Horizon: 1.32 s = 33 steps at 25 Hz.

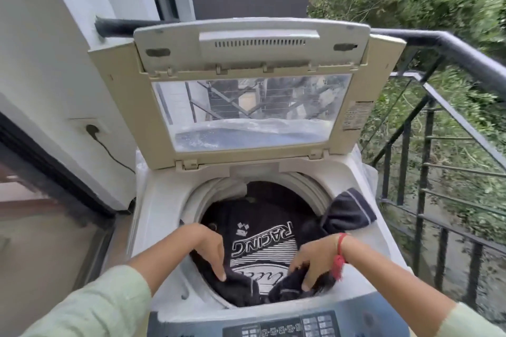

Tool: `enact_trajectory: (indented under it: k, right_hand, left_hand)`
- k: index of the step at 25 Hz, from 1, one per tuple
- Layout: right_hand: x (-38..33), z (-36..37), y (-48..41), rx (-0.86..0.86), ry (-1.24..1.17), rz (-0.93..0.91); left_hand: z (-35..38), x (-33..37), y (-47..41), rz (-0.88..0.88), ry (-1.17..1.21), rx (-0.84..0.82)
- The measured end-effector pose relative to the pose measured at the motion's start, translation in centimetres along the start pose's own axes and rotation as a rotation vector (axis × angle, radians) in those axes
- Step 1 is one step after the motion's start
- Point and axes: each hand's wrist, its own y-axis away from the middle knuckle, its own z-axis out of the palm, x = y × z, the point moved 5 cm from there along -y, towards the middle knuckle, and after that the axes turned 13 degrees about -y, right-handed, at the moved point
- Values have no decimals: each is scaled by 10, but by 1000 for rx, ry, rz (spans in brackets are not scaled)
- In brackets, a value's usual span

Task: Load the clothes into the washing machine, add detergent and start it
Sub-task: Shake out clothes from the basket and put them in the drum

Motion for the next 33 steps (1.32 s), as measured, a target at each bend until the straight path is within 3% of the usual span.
enact_trajectory:
  k: [2,4,6,8,9,11,13,17,21,24,26,27,30,33]
  right_hand:
    - [76,2,-78,168,-136,105]
    - [46,-10,-72,247,-22,173]
    - [-51,-50,-22,469,-66,190]
    - [-73,-49,-33,370,118,273]
    - [-59,-38,-51,266,82,351]
    - [-46,-9,-68,151,-50,483]
    - [-26,7,-84,187,-56,516]
    - [1,22,-105,223,-84,530]
    - [6,17,-87,313,-17,603]
    - [-1,-3,-66,199,-162,562]
    - [-21,-28,-42,260,-305,447]
    - [-36,-40,-23,345,-373,377]
    - [-112,-55,37,641,-573,123]
    - [-224,-41,80,848,-844,-202]
  left_hand:
    - [11,5,-19,-33,118,-190]
    - [12,6,-40,-80,253,-234]
    - [-6,-2,-59,-157,214,58]
    - [-22,-8,-77,-240,42,436]
    - [-19,-11,-92,-263,61,479]
    - [3,-10,-126,-280,148,335]
    - [29,-6,-156,-306,196,216]
    - [60,-3,-197,-345,277,284]
    - [35,-4,-185,-304,449,408]
    - [15,-4,-144,-215,398,377]
    - [2,-3,-104,-96,390,389]
    - [-10,-4,-76,-48,421,503]
    - [-17,-25,38,-43,564,1092]
    - [48,-70,136,-121,720,1503]
